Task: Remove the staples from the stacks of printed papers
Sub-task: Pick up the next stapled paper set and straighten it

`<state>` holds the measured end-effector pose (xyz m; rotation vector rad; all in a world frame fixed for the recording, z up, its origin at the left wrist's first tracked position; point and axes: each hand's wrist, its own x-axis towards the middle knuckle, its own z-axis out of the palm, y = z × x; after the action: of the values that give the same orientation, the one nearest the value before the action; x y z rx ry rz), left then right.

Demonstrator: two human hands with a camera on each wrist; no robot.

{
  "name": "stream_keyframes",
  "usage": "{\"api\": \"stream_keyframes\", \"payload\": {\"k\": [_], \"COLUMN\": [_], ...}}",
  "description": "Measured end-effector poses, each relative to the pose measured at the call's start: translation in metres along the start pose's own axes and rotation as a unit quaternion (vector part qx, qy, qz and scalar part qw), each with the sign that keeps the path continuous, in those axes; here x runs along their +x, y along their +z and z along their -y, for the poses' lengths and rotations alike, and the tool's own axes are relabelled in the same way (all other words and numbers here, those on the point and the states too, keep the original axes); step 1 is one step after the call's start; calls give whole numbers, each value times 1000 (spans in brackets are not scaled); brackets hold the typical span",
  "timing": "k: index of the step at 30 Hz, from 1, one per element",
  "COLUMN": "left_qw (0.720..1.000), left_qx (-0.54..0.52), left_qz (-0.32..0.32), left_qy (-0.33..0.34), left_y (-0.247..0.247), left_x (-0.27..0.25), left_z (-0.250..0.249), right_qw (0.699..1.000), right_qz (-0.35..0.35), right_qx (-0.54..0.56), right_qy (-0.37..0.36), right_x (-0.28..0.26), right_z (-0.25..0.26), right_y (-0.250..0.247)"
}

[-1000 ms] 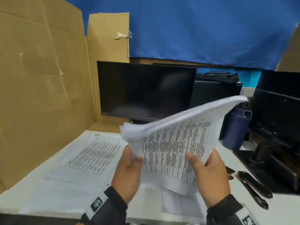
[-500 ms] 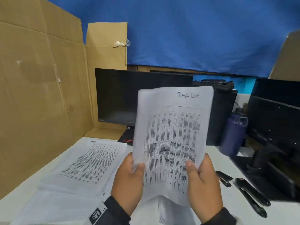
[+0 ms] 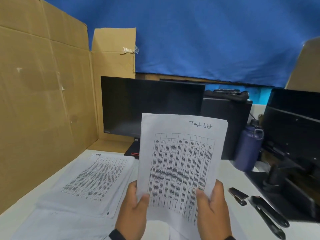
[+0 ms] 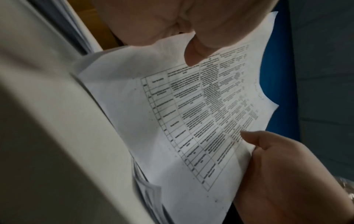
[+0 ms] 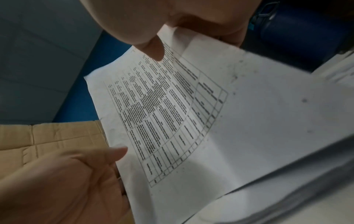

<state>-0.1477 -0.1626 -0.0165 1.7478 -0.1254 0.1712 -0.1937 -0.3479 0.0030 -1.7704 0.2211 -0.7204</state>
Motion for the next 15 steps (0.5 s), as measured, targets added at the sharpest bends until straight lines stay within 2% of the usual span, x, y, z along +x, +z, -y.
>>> {"api": "stream_keyframes", "payload": {"k": [5, 9, 12, 15], "left_qw": [999, 993, 991, 988], "left_qx": [-24, -89, -129, -128], "left_qz": [13, 5, -1, 4], "left_qy": [-45, -79, -21, 91], "left_y": [-4, -6, -10, -15], "left_x": [5, 5, 6, 11], "left_z": [3, 6, -8, -39], "right_qw": [1000, 999, 996, 991], "right_qz": [-8, -10, -9, -10], "right_qx": [11, 39, 54, 53], "right_qy": [-5, -37, -66, -125], "right_x": [9, 20, 30, 43], "right_z": [5, 21, 41, 62], "right_y": [-1, -7, -12, -19]}}
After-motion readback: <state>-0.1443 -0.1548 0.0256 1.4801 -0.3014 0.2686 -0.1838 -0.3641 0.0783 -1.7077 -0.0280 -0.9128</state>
